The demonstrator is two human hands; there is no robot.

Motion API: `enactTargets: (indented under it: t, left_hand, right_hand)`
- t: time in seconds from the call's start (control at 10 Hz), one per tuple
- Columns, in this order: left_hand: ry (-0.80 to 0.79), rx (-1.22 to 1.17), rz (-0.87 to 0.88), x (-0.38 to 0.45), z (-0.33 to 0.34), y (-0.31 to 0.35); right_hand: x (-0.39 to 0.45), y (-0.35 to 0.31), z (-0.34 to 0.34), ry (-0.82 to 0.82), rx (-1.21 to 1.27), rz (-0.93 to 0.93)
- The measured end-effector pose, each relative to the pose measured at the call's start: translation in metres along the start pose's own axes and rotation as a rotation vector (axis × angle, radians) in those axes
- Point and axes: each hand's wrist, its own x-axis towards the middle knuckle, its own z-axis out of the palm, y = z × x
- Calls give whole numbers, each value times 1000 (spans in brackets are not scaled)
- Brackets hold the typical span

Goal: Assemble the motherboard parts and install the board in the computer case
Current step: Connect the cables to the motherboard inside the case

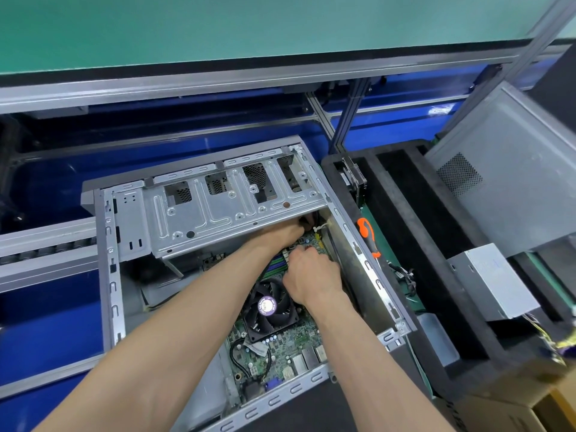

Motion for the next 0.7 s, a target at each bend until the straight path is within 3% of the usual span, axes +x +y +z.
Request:
enactTargets:
  t: [0.2, 0.5, 0.7]
  left_hand:
    - [-48, -78, 15, 0, 5, 0]
    - [18, -328, -165, -10, 4, 3]
    - [-64, -292, -64, -13, -1, 12]
  right_hand:
    - [0, 0, 0, 5, 19, 1]
    - [-1, 0, 0, 4, 22, 2]
    - [-1, 0, -1, 0, 17, -7]
